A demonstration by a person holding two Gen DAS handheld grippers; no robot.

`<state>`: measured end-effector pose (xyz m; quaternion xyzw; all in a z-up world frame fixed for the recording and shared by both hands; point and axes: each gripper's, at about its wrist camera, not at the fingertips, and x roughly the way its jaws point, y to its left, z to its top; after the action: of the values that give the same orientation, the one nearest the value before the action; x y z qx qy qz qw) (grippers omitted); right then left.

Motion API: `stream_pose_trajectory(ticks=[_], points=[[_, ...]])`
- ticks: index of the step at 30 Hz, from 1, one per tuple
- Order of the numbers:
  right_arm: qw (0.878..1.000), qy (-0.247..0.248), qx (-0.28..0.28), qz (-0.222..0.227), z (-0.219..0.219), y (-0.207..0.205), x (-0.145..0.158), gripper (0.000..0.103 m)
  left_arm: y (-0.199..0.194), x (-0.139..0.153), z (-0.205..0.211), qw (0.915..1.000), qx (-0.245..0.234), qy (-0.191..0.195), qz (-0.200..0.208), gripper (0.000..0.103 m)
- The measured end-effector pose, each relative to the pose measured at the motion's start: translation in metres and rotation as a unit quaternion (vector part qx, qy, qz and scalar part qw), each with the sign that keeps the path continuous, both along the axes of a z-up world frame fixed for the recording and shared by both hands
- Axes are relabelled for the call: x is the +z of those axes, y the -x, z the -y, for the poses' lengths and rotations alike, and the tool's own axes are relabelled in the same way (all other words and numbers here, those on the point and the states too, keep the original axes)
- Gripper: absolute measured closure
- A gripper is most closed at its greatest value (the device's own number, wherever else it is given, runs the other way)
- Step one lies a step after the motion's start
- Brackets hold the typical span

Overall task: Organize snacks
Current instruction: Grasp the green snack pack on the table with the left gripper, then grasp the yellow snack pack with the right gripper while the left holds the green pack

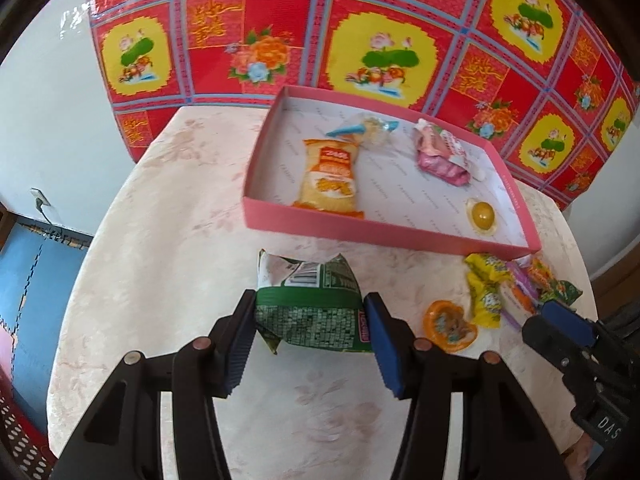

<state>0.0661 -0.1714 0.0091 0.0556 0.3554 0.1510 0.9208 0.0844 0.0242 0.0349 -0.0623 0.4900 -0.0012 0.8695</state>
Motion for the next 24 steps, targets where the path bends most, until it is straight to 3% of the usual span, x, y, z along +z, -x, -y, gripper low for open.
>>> stream_pose_trajectory(ticks=[3,8,24], points=[[1.0,-0.026,0.005,-0.006,-0.001,0.0,-0.002,0.049,0.002,0.0,-0.007,1.0,0.002,0.001,0.002,0.047],[0.999,-0.029,0.004,-0.024,-0.007,-0.005,-0.008,0.055,0.005,-0.002,-0.014,0.9999,0.001,0.011,0.0,0.047],[0.997,-0.004,-0.05,-0.052,-0.025,-0.04,-0.024,0.059,0.01,-0.008,-0.025,0.9993,-0.008,0.037,0.002,0.047]])
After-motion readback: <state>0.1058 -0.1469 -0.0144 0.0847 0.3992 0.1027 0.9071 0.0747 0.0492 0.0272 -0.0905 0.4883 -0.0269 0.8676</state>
